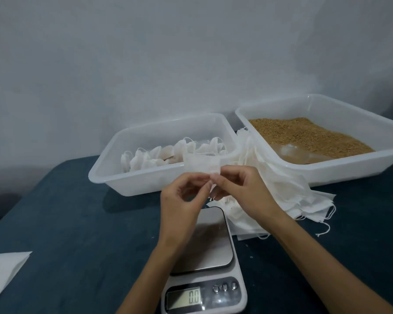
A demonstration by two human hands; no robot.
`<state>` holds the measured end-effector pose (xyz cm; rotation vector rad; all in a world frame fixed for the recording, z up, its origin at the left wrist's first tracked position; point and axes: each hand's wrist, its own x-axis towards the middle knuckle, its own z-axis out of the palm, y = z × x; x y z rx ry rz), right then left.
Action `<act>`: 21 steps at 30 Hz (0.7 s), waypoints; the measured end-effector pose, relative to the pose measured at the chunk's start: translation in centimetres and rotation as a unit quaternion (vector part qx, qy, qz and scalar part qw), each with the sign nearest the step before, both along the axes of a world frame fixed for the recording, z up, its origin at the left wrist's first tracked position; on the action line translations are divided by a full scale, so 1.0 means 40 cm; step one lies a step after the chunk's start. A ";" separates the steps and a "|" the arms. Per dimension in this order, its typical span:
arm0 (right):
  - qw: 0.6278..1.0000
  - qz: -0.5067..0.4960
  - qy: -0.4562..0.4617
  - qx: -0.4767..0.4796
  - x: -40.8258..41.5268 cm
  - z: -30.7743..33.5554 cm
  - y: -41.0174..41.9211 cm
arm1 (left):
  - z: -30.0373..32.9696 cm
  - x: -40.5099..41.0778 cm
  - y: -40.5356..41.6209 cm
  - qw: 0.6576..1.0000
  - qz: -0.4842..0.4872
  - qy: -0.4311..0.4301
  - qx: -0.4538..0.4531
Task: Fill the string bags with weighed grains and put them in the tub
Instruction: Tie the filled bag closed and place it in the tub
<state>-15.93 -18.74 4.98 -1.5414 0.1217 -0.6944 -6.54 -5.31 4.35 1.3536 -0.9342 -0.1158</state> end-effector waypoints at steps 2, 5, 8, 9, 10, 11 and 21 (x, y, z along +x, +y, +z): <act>1.000 -0.005 -0.005 -0.013 0.005 -0.005 0.000 | -0.009 0.003 0.005 1.000 0.021 -0.008 0.007; 0.999 -0.038 -0.014 -0.034 0.011 -0.013 0.005 | -0.017 0.007 0.007 0.995 0.069 -0.071 0.030; 0.998 -0.052 -0.022 -0.038 0.010 -0.015 0.003 | -0.013 -0.002 0.008 0.987 0.098 -0.122 0.047; 0.998 -0.047 -0.024 -0.037 0.009 -0.014 0.002 | -0.011 -0.005 0.008 0.986 0.098 -0.125 0.050; 0.998 -0.040 -0.028 -0.034 0.008 -0.013 0.003 | -0.010 -0.007 0.009 0.986 0.096 -0.126 0.051; 0.999 -0.033 -0.032 -0.028 0.007 -0.011 0.005 | -0.009 -0.008 0.011 0.986 0.094 -0.126 0.053; 0.998 -0.041 -0.012 -0.052 0.008 -0.018 0.013 | -0.009 0.006 0.022 0.997 0.048 0.024 0.064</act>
